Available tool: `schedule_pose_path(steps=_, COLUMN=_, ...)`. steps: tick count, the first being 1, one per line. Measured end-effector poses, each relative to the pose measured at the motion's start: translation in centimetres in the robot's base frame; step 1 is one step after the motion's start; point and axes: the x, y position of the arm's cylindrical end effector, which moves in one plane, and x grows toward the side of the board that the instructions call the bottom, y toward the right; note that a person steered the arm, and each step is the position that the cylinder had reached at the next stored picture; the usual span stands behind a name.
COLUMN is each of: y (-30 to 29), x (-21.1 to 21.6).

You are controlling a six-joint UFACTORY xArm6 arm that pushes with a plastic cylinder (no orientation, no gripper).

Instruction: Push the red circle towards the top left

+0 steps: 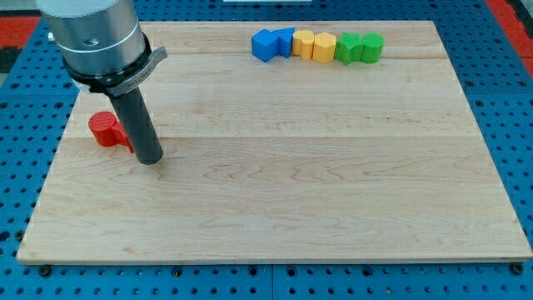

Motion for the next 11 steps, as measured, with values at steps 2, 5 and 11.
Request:
schedule_pose_path(steps=2, y=-6.6, x=0.8)
schedule_pose_path(steps=5, y=-6.6, x=-5.3)
schedule_pose_path(steps=11, y=-7.9, x=-12.3)
